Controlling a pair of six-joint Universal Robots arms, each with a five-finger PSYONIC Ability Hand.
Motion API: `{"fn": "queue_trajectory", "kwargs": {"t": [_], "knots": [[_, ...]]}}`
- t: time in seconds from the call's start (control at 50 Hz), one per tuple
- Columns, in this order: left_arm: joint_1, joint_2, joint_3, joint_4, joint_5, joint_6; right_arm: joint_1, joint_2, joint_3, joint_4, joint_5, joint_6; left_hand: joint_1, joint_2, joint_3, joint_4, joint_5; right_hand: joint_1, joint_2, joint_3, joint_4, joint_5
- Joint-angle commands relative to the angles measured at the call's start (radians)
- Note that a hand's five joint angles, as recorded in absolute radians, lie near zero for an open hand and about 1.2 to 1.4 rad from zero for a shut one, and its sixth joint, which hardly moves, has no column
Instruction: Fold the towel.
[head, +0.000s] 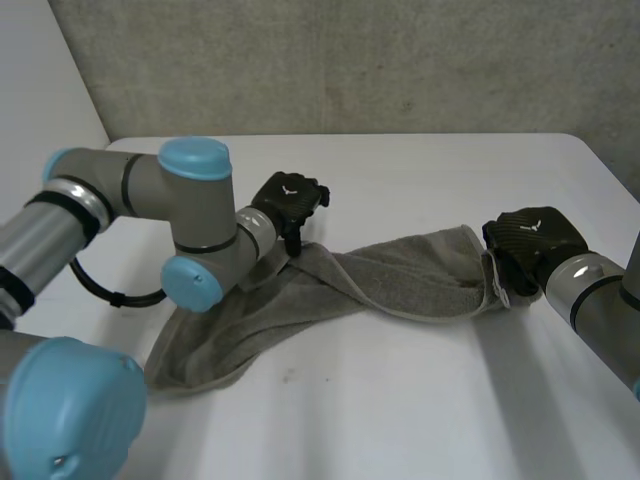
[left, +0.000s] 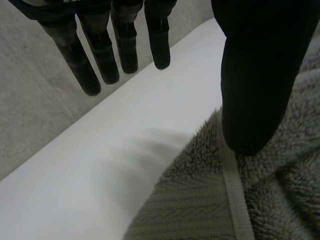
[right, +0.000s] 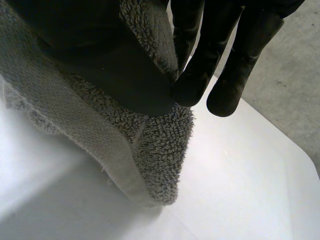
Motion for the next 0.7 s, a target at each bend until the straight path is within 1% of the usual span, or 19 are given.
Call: {"fn": "queue_trajectory", "kwargs": {"t": [0.02,0.12,0.16,0.18,0.22,0.28,0.32,0.34,0.36,0.4,0.48,0.5,0.52,0.54,0.56,0.6,0.62,0.64,0.7], "knots": [[0.001,-0.078,0.092,-0.083,0.005,0.009,-0.007,0.001,-0.002,0.0,0.0,-0.001,0.254,0.251,0.251,0.256,0.256,0.183,0.109,0.041,0.038,0.162],[0.001,-0.065,0.092,-0.134,0.007,0.023,-0.011,0.001,-0.014,0.0,0.0,-0.001,0.348,0.346,0.345,0.35,0.35,0.183,0.109,0.041,0.038,0.162],[0.0,-0.045,0.091,-0.169,0.007,0.036,-0.011,0.001,-0.019,0.0,0.0,-0.001,0.506,0.503,0.503,0.508,0.508,0.183,0.109,0.041,0.038,0.162],[0.0,-0.045,0.091,-0.169,0.007,0.036,-0.011,0.001,-0.019,0.0,0.0,-0.001,0.507,0.504,0.504,0.509,0.509,0.183,0.109,0.041,0.038,0.162],[0.0,-0.035,0.083,-0.198,0.015,0.045,-0.011,0.001,-0.019,0.0,0.0,-0.003,0.656,0.653,0.653,0.658,0.658,0.183,0.109,0.041,0.038,0.162],[0.0,-0.035,0.081,-0.211,0.021,0.048,-0.009,0.002,-0.019,0.0,0.0,-0.004,0.733,0.73,0.73,0.735,0.735,0.183,0.109,0.041,0.038,0.162],[0.0,-0.04,0.078,-0.218,0.025,0.052,-0.007,0.005,-0.019,0.002,0.0,-0.007,0.662,0.66,0.659,0.664,0.665,0.183,0.109,0.041,0.038,0.162],[0.0,-0.046,0.078,-0.218,0.022,0.054,-0.007,0.005,-0.019,0.002,0.0,-0.007,-0.015,-0.018,-0.018,-0.013,-0.013,0.183,0.109,0.041,0.038,0.162],[0.0,-0.048,0.078,-0.217,0.021,0.052,-0.006,0.008,-0.019,0.002,0.0,-0.007,-0.106,-0.109,-0.109,-0.104,-0.104,0.183,0.109,0.041,0.038,0.162],[0.0,-0.049,0.078,-0.215,0.021,0.056,-0.006,0.008,-0.019,0.002,0.0,-0.007,-0.092,-0.095,-0.095,-0.09,-0.09,0.183,0.109,0.041,0.038,0.162],[0.001,-0.06,0.085,-0.211,0.019,0.074,-0.004,0.008,-0.017,0.0,0.0,-0.007,0.01,0.008,0.007,0.012,0.012,0.183,0.109,0.041,0.038,0.162],[0.0,-0.066,0.086,-0.207,0.016,0.078,-0.004,0.008,-0.019,0.0,0.0,-0.007,0.106,0.104,0.103,0.109,0.109,0.183,0.109,0.041,0.038,0.162],[0.0,-0.066,0.086,-0.207,0.016,0.079,-0.004,0.008,-0.019,0.0,0.0,-0.007,0.107,0.105,0.104,0.109,0.11,0.183,0.109,0.041,0.038,0.162],[0.001,-0.069,0.088,-0.206,0.013,0.082,-0.004,0.01,-0.019,0.0,0.0,-0.007,0.285,0.282,0.282,0.287,0.287,0.183,0.109,0.041,0.038,0.162],[0.001,-0.069,0.088,-0.206,0.013,0.082,-0.004,0.01,-0.019,0.0,0.0,-0.007,0.286,0.284,0.284,0.289,0.289,0.183,0.109,0.041,0.038,0.162],[0.001,-0.063,0.095,-0.206,0.006,0.083,-0.009,0.008,-0.022,0.0,0.0,-0.007,0.859,0.857,0.856,0.861,0.862,0.183,0.109,0.041,0.038,0.162],[0.001,-0.063,0.095,-0.206,0.005,0.083,-0.009,0.008,-0.022,0.0,0.0,-0.007,0.862,0.859,0.859,0.864,0.864,0.183,0.109,0.041,0.038,0.162],[0.001,-0.054,0.097,-0.206,-0.004,0.083,-0.011,0.005,-0.025,0.0,0.0,-0.007,0.969,0.966,0.966,0.971,0.971,0.183,0.109,0.041,0.038,0.162],[0.003,-0.019,0.104,-0.212,-0.048,0.082,-0.012,-0.001,-0.044,0.003,0.003,-0.006,0.97,0.968,0.967,0.972,0.972,0.183,0.109,0.041,0.038,0.162]]}}
